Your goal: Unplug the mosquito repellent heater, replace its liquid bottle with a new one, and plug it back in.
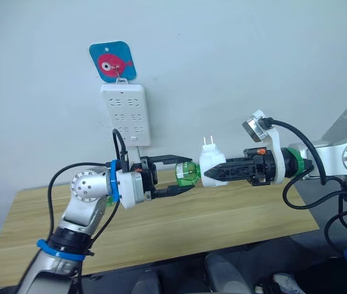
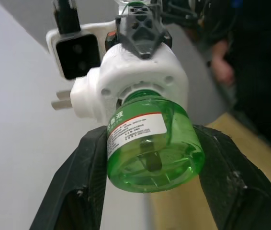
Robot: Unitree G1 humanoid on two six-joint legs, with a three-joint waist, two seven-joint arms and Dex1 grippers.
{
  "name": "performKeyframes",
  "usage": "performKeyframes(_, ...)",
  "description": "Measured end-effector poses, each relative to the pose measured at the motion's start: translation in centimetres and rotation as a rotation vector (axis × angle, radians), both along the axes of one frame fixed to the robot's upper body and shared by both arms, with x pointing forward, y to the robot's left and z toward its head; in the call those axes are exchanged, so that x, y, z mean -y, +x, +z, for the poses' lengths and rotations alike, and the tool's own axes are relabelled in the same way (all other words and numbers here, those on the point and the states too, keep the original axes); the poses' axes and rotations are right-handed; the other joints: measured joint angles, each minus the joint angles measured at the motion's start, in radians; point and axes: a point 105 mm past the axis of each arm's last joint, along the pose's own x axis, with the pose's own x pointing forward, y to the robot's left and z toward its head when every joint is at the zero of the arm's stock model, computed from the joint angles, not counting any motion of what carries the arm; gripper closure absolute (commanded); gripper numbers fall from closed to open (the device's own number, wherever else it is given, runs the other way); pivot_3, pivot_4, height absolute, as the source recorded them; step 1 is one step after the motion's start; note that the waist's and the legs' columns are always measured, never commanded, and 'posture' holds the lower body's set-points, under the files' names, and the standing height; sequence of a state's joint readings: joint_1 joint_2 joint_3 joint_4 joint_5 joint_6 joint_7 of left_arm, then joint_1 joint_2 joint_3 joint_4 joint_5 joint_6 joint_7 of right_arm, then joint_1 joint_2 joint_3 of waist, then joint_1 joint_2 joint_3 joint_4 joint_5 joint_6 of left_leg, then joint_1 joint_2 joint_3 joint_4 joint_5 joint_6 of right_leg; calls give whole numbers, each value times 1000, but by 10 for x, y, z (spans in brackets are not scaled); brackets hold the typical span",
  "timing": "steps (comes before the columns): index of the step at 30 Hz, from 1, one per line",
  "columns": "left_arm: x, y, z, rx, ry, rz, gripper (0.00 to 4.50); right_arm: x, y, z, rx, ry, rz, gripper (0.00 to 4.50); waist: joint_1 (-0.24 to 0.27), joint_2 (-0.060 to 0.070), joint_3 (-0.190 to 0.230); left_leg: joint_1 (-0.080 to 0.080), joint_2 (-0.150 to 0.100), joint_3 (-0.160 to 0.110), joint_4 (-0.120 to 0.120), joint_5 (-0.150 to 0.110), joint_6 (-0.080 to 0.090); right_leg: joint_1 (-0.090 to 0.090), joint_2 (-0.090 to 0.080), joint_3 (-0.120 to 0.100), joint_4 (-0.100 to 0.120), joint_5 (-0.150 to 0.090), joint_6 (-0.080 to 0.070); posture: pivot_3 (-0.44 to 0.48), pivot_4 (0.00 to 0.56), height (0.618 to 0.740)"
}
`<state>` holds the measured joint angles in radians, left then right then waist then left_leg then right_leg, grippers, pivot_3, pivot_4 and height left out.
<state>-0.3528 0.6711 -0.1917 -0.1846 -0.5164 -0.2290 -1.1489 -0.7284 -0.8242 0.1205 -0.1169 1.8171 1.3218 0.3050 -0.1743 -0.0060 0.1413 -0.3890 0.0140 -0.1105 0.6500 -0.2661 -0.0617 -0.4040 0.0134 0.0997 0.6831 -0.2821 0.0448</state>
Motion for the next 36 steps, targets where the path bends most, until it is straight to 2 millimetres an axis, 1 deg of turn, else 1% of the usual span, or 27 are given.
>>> performKeyframes(1, -1, 0, 2, -76, 21, -4, 2192, 0, 0, -1, 0, -3, -1, 1493, -1, 0, 0, 0, 0, 0, 0, 0, 0, 0, 0, 0, 0, 0, 0, -164, 98, 734)
performKeyframes(2, -5, 3, 2, -207, 51, 15, 2192, 2, 2, 0, 3, -8, -12, 1493, -1, 0, 0, 0, 0, 0, 0, 0, 0, 0, 0, 0, 0, -1, 1, -164, 98, 734)
performKeyframes(3, -7, 5, 2, -289, 66, 28, 2192, 4, 4, 0, 10, -12, -24, 1493, -1, 0, 0, 0, 0, 0, 0, 0, 0, 0, 0, 0, 1, -3, 4, -159, 96, 734)
performKeyframes(4, -11, 9, 0, -435, 96, 48, 2192, 6, 5, 2, 21, -10, -34, 1493, 0, 0, 0, 0, 0, -1, 0, 0, 0, 0, 0, -1, 1, -3, 4, -160, 95, 734)
performKeyframes(6, -10, 10, 5, -626, 123, 43, 2192, 7, 6, 4, 33, -11, -32, 1493, 1, 0, 0, 0, 0, -1, 1, 0, 0, 0, 0, -1, 1, -3, 5, -156, 94, 734)
performKeyframes(8, -8, 8, 13, -785, 159, 30, 2192, 6, 4, 4, 44, -10, -17, 1493, 2, 0, 0, 0, 0, 0, 1, 0, 0, 0, 1, -1, 0, -3, 5, -156, 94, 734)
performKeyframes(10, -7, 7, 18, -865, 161, 29, 2192, 7, 4, 6, 53, -4, -14, 1493, 3, 0, 0, 0, 0, 0, 0, 0, 0, 0, 1, -1, 0, -3, 5, -156, 94, 734)
performKeyframes(13, -5, 10, 21, -934, 140, 26, 2192, 9, 6, 10, 73, 0, -26, 1493, 3, 0, 0, 0, 0, 0, 0, 0, 0, 0, 1, -1, 0, -3, 4, -164, 90, 734)
performKeyframes(21, -13, 6, 13, -934, 153, 7, 2192, 8, 1, 8, 82, -18, 4, 1493, 6, 0, 0, 0, 0, 1, 0, 0, 0, -1, 0, 0, 0, -2, 3, -170, 87, 734)
performKeyframes(22, -15, 6, 12, -932, 152, 7, 2192, 10, 1, 8, 84, -26, 1, 1493, 6, 0, 0, 0, 0, 1, 0, 0, 0, -1, 0, 0, 0, -2, 3, -170, 88, 734)
performKeyframes(24, -24, 6, 3, -937, 156, 45, 2192, 17, 2, 7, 90, -51, -19, 1493, 6, 0, 0, 0, 0, 1, 0, 0, 0, -1, 0, 0, -1, -2, 3, -172, 91, 734)
performKeyframes(27, -36, 5, -8, -940, 154, 80, 2192, 35, 7, 1, 98, -107, -85, 1493, 8, 0, 0, 0, 0, 1, -1, 0, 0, -1, 0, 0, -1, -2, 3, -172, 98, 734)
performKeyframes(29, -41, 5, -12, -915, 139, 112, 2192, 44, 11, -11, 100, -170, -134, 1493, 10, 0, 0, 0, 0, 1, -1, 0, 0, -1, 0, 0, -1, -3, 4, -168, 115, 734)
performKeyframes(30, -44, 6, -16, -894, 132, 135, 2192, 51, 13, -22, 115, -229, -170, 1493, 11, 0, 0, 0, 0, 2, -1, 0, 0, -1, 0, 1, -1, -3, 4, -166, 117, 734)
performKeyframes(32, -49, 8, -25, -854, 110, 188, 2192, 65, 20, -51, 145, -387, -252, 1493, 12, 0, 0, 0, 0, 2, 0, 0, 0, -1, 0, 1, -1, -3, 4, -157, 129, 734)
performKeyframes(34, -46, 11, -31, -797, 82, 223, 2192, 76, 26, -80, 177, -522, -317, 1493, 16, -1, 1, 0, 0, 2, 0, 0, 0, -1, 0, 2, -2, -3, 4, -151, 135, 734)
performKeyframes(36, -40, 12, -34, -748, 52, 240, 2192, 85, 30, -107, 196, -618, -366, 1493, 21, -1, 1, 0, 0, 3, 0, 0, 0, -1, 0, 3, -1, -3, 5, -138, 147, 734)
